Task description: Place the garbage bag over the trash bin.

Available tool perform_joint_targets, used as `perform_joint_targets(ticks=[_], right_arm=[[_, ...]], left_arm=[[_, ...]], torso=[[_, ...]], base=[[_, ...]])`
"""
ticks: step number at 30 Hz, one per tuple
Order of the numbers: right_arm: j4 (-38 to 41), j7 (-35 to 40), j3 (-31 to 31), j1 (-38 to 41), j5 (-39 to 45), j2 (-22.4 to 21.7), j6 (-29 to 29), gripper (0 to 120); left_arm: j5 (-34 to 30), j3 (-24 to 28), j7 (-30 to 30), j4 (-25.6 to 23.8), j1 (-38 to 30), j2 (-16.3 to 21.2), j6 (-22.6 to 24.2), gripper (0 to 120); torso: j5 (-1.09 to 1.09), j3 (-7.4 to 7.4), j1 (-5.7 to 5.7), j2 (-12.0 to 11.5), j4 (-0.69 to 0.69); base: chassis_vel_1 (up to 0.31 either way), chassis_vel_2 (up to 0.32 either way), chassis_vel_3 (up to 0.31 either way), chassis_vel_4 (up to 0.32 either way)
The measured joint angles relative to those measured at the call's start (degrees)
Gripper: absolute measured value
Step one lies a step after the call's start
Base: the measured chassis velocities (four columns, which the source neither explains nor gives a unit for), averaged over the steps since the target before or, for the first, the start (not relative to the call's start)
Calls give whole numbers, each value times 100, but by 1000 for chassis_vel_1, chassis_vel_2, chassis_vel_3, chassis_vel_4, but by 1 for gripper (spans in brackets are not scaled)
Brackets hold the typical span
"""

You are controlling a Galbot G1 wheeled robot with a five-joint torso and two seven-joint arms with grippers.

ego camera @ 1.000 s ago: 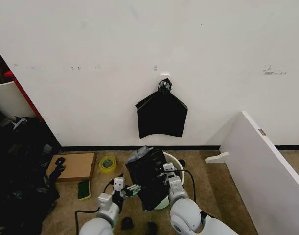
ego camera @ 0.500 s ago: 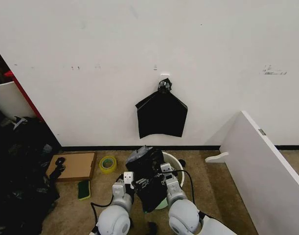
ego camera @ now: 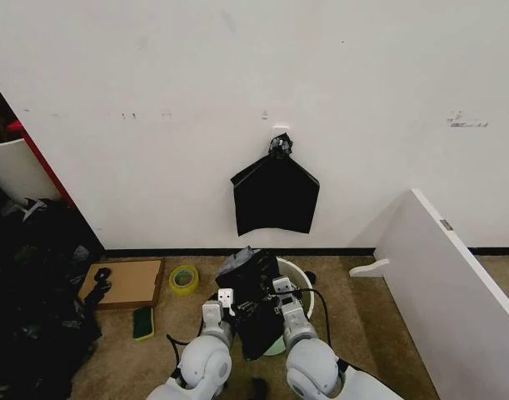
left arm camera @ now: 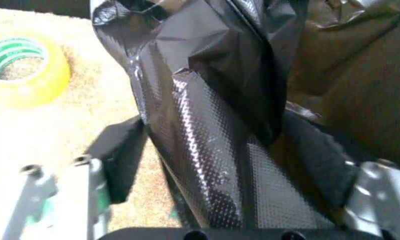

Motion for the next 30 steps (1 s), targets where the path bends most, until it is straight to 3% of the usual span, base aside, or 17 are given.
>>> perform_joint_targets(ticks=[10,16,20,27,30], right_arm=[[12,11,-20,-25,-40,-30,20,0],[29,3,-42,-101,-150,-135,116,0],[-2,-128,-108,-137,-224,-222,422,0],[-112,-505,-19,-173,-314,-260,1141,0],[-113,-697,111,-241,-254,-260,1616,0]], left_arm=[[-574,-118,-141,-152,-47,61,528,36],[-1188,-452,-255,-349,-48,141,1031,15],[-1278,-690,-284,-517,56,239,1142,2],[-1194,-909,-248,-717,248,415,981,1],[-871,-1020,-26,-769,362,533,630,1]], torso=[[-1,0,0,0,0],[-4,1,0,0,-1],[-4,1,0,0,-2],[-3,1,0,0,0],[-3,1,0,0,0]], base=[[0,0,0,0],[0,0,0,0],[0,0,0,0],[0,0,0,0],[0,0,0,0]])
